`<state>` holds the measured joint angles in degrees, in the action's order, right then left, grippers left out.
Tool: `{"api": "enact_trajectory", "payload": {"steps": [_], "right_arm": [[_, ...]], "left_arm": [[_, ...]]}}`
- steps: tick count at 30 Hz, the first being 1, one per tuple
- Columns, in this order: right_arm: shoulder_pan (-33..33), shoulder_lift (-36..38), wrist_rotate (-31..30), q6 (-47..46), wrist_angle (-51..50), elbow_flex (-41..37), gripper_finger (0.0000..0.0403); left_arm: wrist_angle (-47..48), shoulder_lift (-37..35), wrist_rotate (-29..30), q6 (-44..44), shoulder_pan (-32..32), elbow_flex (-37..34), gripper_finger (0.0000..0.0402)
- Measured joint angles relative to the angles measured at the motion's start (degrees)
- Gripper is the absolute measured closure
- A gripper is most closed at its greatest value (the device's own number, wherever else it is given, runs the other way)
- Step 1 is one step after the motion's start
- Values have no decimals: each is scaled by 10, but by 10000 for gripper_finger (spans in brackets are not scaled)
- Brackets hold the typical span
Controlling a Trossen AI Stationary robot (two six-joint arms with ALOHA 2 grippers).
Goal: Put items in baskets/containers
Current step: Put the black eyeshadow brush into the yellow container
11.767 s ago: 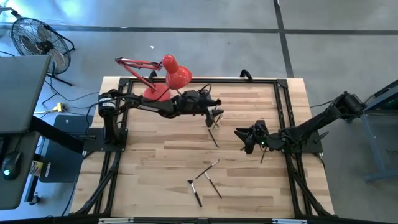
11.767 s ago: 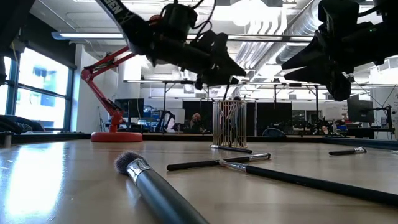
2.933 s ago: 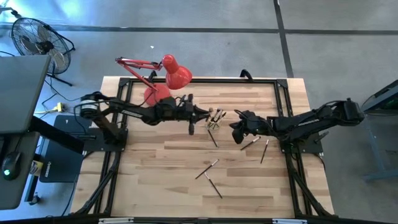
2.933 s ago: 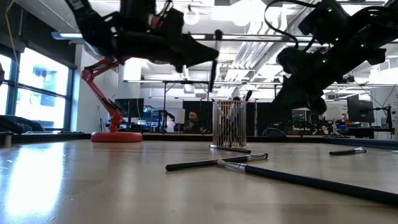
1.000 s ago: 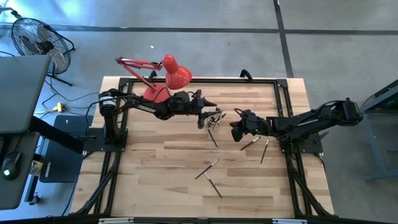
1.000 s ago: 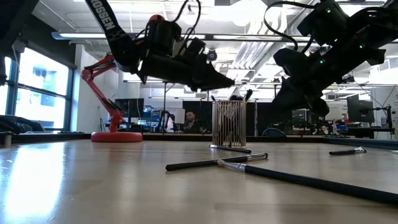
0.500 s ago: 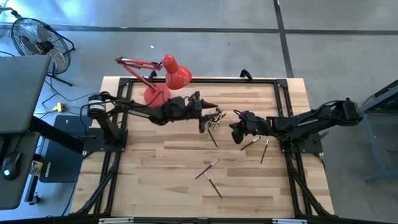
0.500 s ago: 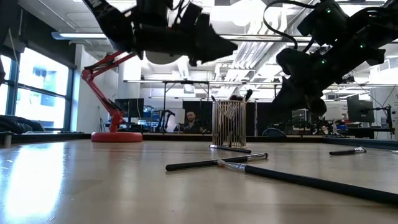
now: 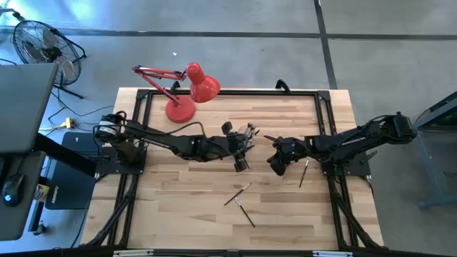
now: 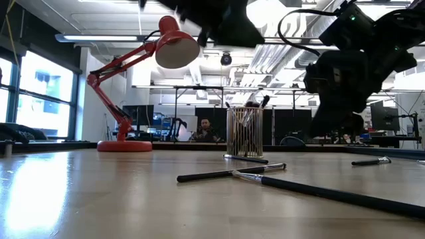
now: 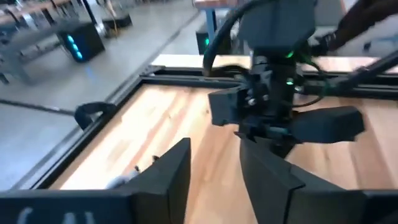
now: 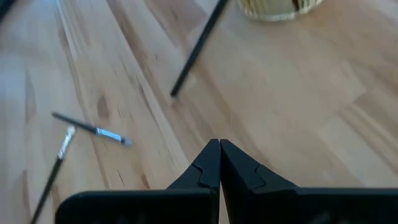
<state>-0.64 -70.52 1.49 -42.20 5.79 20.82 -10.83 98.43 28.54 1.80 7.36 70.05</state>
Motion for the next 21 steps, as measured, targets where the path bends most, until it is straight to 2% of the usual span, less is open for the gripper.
{"api": "enact_trajectory", "payload": {"steps": [3, 7, 13, 17, 21], "right_arm": [[-10, 0, 0, 9, -6, 0, 402], [-18, 0, 0, 29, -2, 0, 402], [-18, 0, 6, 46, 17, 0, 402], [-26, 0, 32, 120, 39, 0, 402], [-66, 0, 21, 247, 56, 0, 402]], "left_arm": [[102, 0, 1, 40, 15, 48, 292], [201, 0, 1, 158, 28, 92, 324], [291, 0, -33, 339, 56, 101, 384], [337, 10, -60, 441, 76, 101, 396], [397, 13, -75, 510, 93, 101, 399]]}}
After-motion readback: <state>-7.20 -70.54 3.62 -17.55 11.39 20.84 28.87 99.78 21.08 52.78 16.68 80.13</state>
